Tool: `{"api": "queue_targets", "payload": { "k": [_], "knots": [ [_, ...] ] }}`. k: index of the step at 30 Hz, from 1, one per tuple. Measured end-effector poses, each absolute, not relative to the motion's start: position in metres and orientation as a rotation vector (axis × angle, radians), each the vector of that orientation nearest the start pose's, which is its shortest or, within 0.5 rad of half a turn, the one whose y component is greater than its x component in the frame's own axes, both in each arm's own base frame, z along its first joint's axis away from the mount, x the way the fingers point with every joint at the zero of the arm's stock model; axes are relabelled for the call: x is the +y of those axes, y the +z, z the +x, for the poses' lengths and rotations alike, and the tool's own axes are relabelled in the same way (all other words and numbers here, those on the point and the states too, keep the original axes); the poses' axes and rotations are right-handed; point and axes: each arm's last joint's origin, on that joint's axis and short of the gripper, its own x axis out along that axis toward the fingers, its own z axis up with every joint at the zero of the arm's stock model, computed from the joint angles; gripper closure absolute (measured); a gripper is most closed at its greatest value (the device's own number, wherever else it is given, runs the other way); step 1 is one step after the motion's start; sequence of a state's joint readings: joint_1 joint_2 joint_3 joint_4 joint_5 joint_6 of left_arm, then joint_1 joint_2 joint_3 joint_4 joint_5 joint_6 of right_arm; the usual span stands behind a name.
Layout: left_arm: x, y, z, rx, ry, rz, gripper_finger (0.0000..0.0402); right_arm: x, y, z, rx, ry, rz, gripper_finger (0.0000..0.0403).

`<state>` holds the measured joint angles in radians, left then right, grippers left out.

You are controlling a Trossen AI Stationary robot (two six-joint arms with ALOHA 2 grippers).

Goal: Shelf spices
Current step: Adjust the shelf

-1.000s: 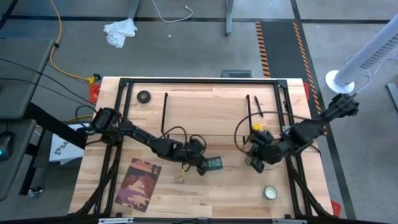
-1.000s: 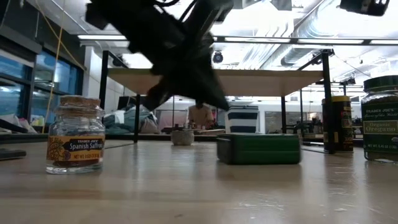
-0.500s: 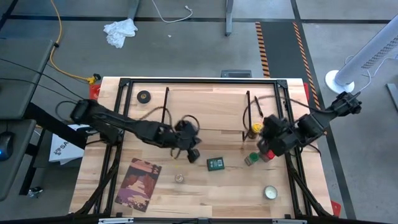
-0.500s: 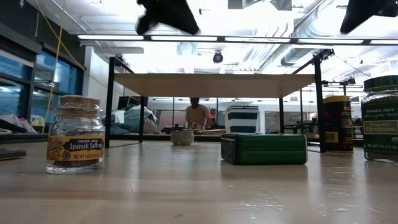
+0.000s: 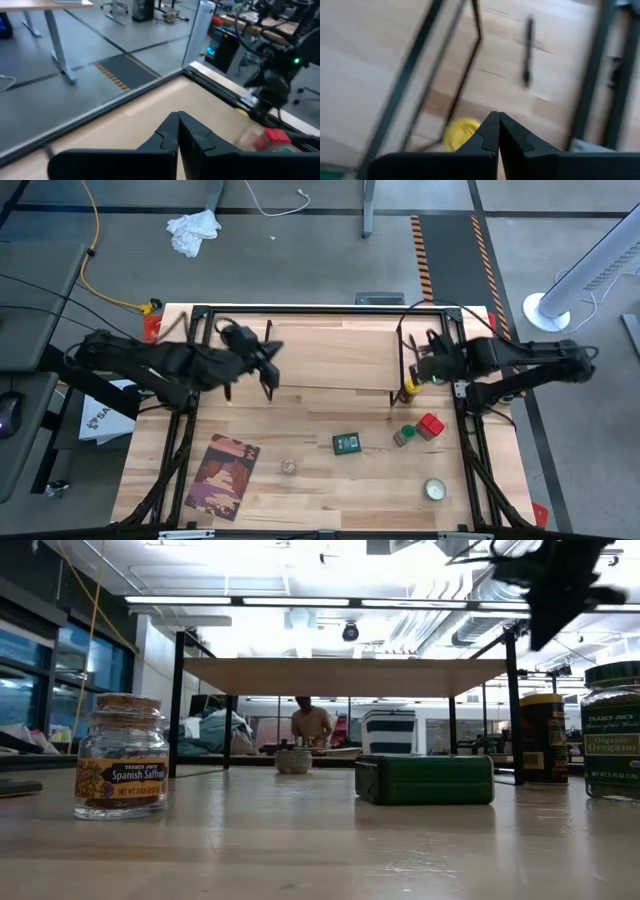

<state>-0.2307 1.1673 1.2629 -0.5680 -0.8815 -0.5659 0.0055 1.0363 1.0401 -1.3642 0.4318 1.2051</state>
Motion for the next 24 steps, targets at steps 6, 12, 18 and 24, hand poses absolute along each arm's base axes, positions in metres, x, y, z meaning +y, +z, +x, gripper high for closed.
{"api": "queue_targets", "payload": {
  "k": [6, 12, 18, 24],
  "knots": [
    [-0.013, 0.407, 0.207, 0.158, 0.737, -0.327, 0.0401, -0.053, 0.289, 0.157, 0.802, -1.014, 0.796, 0.0403],
    [-0.013, 0.41, 0.2, 0.148, 0.726, -0.333, 0.0401, -0.087, 0.284, 0.165, 0.75, -1.045, 0.824, 0.0403],
    [-0.016, 0.408, 0.202, 0.163, 0.713, -0.33, 0.0401, -0.099, 0.268, 0.182, 0.827, -1.037, 0.838, 0.0403],
    [-0.02, 0.408, 0.199, 0.172, 0.706, -0.315, 0.0401, -0.104, 0.251, 0.2, 0.889, -1.029, 0.838, 0.0403]
  ]
}}
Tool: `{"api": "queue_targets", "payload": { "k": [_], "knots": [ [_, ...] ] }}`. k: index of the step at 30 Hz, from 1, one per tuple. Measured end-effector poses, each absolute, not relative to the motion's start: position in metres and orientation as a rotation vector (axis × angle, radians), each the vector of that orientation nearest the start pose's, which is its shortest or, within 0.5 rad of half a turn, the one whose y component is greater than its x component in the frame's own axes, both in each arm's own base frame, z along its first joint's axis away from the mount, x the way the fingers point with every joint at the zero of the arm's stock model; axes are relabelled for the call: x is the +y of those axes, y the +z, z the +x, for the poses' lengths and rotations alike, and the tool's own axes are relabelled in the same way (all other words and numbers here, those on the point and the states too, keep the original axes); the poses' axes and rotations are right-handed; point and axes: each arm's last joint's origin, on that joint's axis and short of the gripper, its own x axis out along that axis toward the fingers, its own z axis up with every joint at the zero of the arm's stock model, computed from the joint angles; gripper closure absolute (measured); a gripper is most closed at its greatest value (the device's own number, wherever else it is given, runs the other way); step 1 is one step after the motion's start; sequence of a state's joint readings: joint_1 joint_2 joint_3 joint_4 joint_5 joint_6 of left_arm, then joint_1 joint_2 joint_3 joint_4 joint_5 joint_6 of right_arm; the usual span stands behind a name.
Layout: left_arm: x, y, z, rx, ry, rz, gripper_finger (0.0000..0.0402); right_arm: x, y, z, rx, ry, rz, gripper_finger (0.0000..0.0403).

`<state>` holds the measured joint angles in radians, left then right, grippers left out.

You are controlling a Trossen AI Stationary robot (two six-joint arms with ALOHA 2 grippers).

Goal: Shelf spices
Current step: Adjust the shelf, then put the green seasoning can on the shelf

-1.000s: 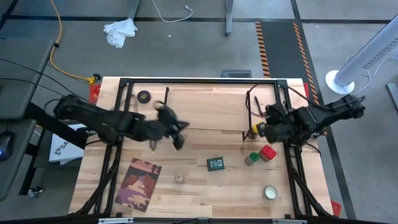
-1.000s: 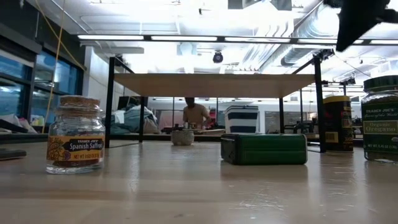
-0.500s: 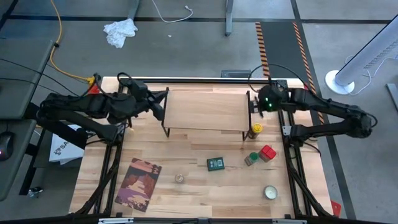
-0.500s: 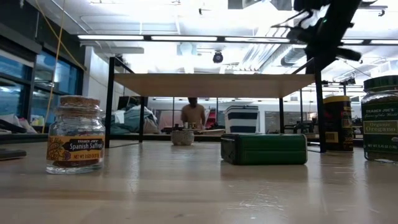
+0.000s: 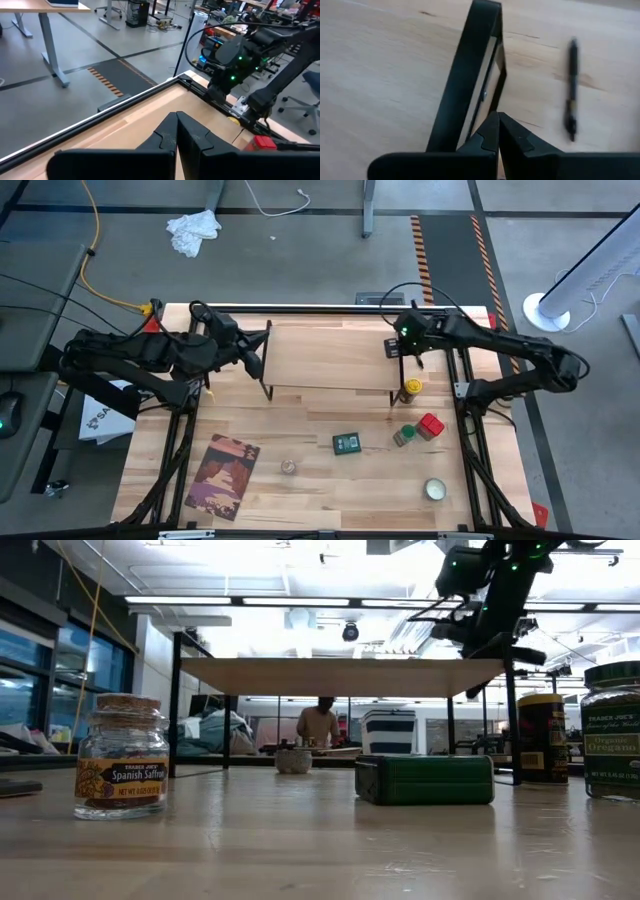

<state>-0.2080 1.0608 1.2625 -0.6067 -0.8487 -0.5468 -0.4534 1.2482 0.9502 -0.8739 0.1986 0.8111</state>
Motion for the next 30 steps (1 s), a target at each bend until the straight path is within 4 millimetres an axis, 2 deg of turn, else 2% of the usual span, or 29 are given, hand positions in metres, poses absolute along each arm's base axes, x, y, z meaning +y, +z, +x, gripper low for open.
{"api": "queue_targets", "payload": {
  "k": [8, 11, 14, 18, 22, 25, 30],
  "knots": [
    [-0.02, 0.404, 0.194, 0.205, 0.732, -0.3, 0.0401, -0.104, 0.243, 0.234, 0.739, -0.93, 0.919, 0.0403],
    [-0.02, 0.404, 0.193, 0.213, 0.734, -0.294, 0.0401, -0.1, 0.241, 0.243, 0.734, -0.882, 0.918, 0.0403],
    [-0.02, 0.403, 0.191, 0.23, 0.724, -0.291, 0.0401, -0.095, 0.243, 0.237, 0.785, -0.871, 0.888, 0.0403],
    [-0.027, 0.395, 0.196, 0.315, 0.645, -0.275, 0.0401, -0.086, 0.259, 0.214, 0.825, -0.856, 0.827, 0.0403],
    [-0.046, 0.372, 0.221, 0.469, 0.55, -0.241, 0.0401, -0.062, 0.284, 0.192, 0.78, -0.748, 0.773, 0.0403],
    [-0.065, 0.352, 0.244, 0.548, 0.495, -0.24, 0.0401, -0.038, 0.303, 0.178, 0.695, -0.616, 0.758, 0.0403],
    [-0.092, 0.317, 0.28, 0.62, 0.436, -0.245, 0.0401, 0.016, 0.316, 0.178, 0.659, -0.335, 0.733, 0.0403]
  ]
}}
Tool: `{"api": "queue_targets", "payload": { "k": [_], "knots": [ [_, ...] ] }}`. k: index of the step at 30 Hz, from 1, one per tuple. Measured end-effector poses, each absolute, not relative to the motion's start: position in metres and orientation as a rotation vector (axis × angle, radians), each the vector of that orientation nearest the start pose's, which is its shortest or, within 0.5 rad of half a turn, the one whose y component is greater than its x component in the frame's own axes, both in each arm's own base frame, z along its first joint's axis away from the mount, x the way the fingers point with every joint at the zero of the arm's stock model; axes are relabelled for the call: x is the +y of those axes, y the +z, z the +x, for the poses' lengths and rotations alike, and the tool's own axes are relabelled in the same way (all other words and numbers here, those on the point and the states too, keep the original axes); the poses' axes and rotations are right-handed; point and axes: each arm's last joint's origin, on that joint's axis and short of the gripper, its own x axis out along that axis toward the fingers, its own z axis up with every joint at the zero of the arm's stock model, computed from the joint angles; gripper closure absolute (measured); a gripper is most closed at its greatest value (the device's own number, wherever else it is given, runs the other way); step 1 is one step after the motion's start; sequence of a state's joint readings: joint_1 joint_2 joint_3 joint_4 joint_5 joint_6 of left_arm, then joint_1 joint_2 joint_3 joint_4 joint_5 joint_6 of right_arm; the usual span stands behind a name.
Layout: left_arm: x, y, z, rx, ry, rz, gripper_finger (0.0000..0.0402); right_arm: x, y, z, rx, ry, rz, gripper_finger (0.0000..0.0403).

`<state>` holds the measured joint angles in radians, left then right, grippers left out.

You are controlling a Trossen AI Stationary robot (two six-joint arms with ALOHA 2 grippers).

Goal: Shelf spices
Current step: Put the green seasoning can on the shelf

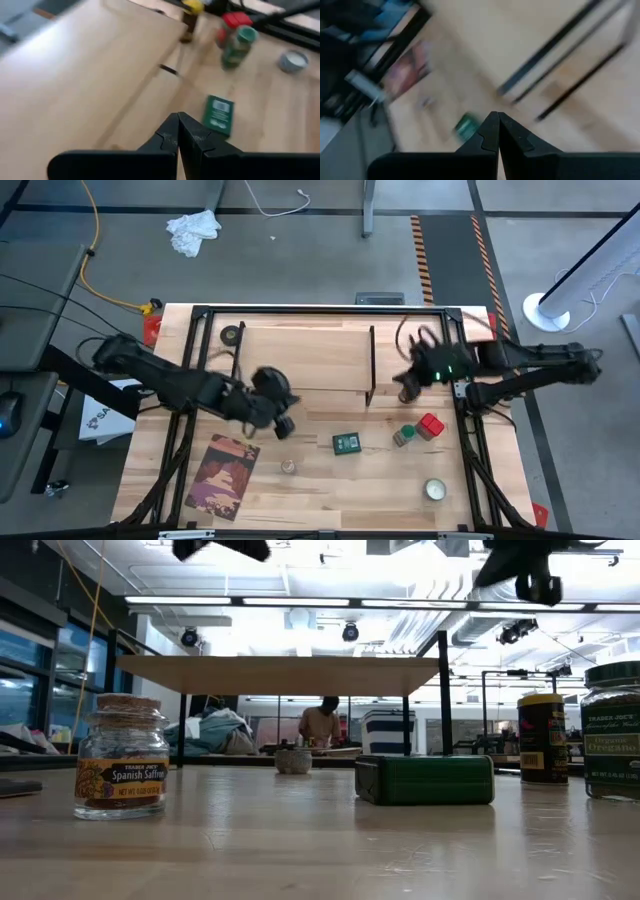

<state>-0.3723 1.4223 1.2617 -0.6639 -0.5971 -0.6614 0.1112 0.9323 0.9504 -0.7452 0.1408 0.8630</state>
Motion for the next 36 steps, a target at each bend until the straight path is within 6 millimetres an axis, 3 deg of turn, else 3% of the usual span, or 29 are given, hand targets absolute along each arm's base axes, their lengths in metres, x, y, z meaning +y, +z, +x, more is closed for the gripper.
{"api": "queue_targets", "payload": {
  "k": [3, 8, 15, 19, 27, 32, 36],
  "knots": [
    [-0.103, 0.298, 0.299, 0.667, 0.377, -0.272, 0.0401, 0.051, 0.306, 0.19, 0.722, -0.246, 0.706, 0.0403],
    [-0.115, 0.268, 0.323, 0.72, 0.339, -0.351, 0.0401, 0.101, 0.266, 0.211, 0.935, -0.241, 0.655, 0.0403],
    [-0.133, 0.223, 0.337, 0.863, 0.338, -0.362, 0.0401, 0.141, 0.217, 0.242, 1.034, -0.275, 0.716, 0.0403],
    [-0.14, 0.212, 0.337, 0.902, 0.312, -0.319, 0.0401, 0.144, 0.212, 0.26, 0.966, -0.262, 0.799, 0.0403],
    [-0.14, 0.201, 0.335, 0.922, 0.232, -0.185, 0.0401, 0.128, 0.204, 0.277, 0.98, -0.391, 0.969, 0.0403],
    [-0.137, 0.194, 0.337, 0.892, 0.204, -0.208, 0.0401, 0.123, 0.203, 0.28, 0.988, -0.404, 0.98, 0.0401],
    [-0.137, 0.193, 0.339, 0.873, 0.183, -0.252, 0.0401, 0.118, 0.202, 0.281, 0.991, -0.406, 0.947, 0.0375]
  ]
}}
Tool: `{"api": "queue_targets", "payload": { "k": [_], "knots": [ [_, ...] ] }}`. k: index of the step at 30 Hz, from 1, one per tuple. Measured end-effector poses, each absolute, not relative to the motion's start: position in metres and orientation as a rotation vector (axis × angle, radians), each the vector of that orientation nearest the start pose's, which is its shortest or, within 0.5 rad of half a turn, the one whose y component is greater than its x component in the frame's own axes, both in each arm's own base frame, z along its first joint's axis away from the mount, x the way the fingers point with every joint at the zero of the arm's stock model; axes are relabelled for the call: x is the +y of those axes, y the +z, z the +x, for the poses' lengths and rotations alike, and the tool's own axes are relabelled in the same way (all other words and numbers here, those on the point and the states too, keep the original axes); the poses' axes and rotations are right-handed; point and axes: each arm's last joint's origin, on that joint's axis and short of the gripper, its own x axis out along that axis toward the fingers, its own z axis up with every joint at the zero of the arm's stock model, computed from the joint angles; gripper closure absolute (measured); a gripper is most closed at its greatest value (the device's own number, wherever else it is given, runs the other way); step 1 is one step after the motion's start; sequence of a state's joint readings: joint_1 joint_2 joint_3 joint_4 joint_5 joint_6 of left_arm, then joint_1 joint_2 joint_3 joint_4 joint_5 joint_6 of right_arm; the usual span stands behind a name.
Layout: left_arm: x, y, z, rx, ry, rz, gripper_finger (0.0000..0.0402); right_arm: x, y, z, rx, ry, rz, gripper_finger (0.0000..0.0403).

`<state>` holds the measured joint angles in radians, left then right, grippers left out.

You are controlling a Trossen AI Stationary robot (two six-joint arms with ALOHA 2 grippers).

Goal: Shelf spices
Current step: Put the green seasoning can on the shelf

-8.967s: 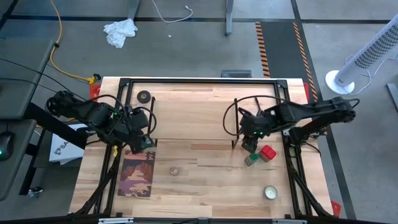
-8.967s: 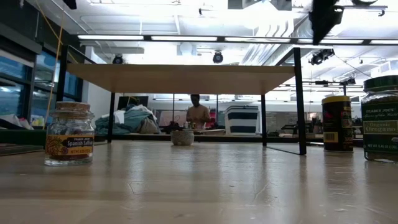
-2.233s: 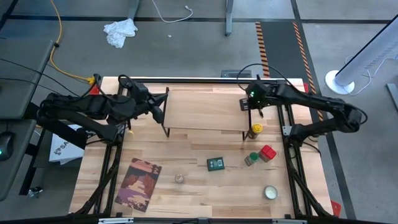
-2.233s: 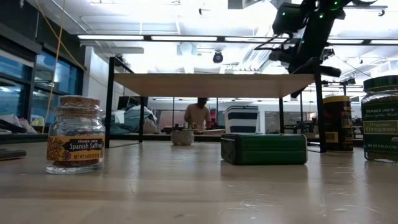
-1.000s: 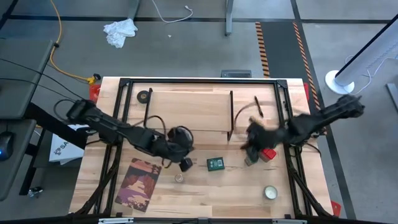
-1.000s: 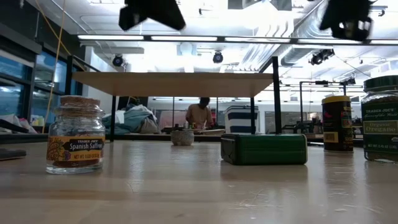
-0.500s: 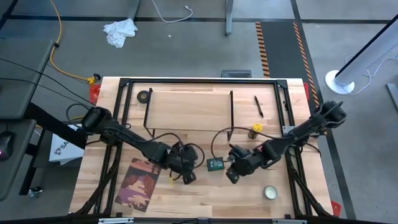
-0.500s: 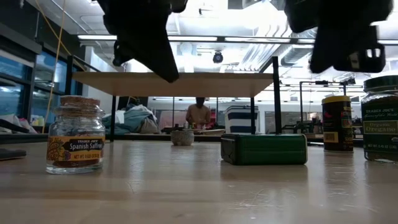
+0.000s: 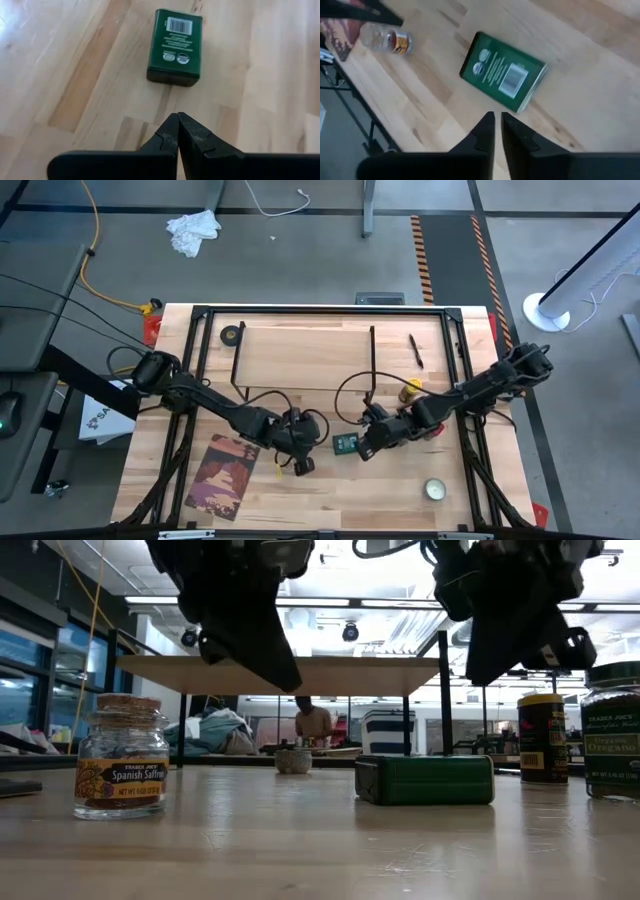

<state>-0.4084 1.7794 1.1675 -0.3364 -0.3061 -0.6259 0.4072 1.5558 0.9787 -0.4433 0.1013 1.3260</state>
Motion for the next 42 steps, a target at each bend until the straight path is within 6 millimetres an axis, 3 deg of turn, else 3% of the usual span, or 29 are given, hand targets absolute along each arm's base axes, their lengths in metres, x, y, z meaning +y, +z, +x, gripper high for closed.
{"api": "queue_targets", "payload": {
  "k": [5, 11, 16, 21, 26, 32, 37, 42],
  "knots": [
    [-0.138, 0.201, 0.337, 0.836, 0.193, -0.321, 0.0401, 0.113, 0.21, 0.277, 0.977, -0.355, 0.9, 0.0338],
    [-0.138, 0.212, 0.337, 0.782, 0.192, -0.339, 0.0401, 0.118, 0.232, 0.283, 0.878, -0.097, 0.839, 0.0339],
    [-0.138, 0.203, 0.34, 0.799, 0.218, -0.364, 0.0401, 0.12, 0.211, 0.282, 0.979, -0.191, 0.798, 0.0375],
    [-0.131, 0.185, 0.348, 0.837, 0.268, -0.418, 0.0401, 0.119, 0.198, 0.29, 0.95, -0.287, 0.818, 0.039],
    [-0.13, 0.169, 0.352, 0.896, 0.282, -0.473, 0.0401, 0.118, 0.184, 0.293, 1.01, -0.344, 0.826, 0.0331],
    [-0.133, 0.163, 0.354, 0.893, 0.293, -0.535, 0.0401, 0.115, 0.177, 0.291, 0.985, -0.493, 0.884, 0.0246],
    [-0.135, 0.167, 0.358, 0.84, 0.278, -0.551, 0.0401, 0.112, 0.175, 0.288, 0.981, -0.579, 0.932, 0.0232],
    [-0.137, 0.154, 0.364, 0.837, 0.277, -0.558, 0.0401, 0.108, 0.174, 0.289, 0.983, -0.579, 0.939, 0.0233]
  ]
}}
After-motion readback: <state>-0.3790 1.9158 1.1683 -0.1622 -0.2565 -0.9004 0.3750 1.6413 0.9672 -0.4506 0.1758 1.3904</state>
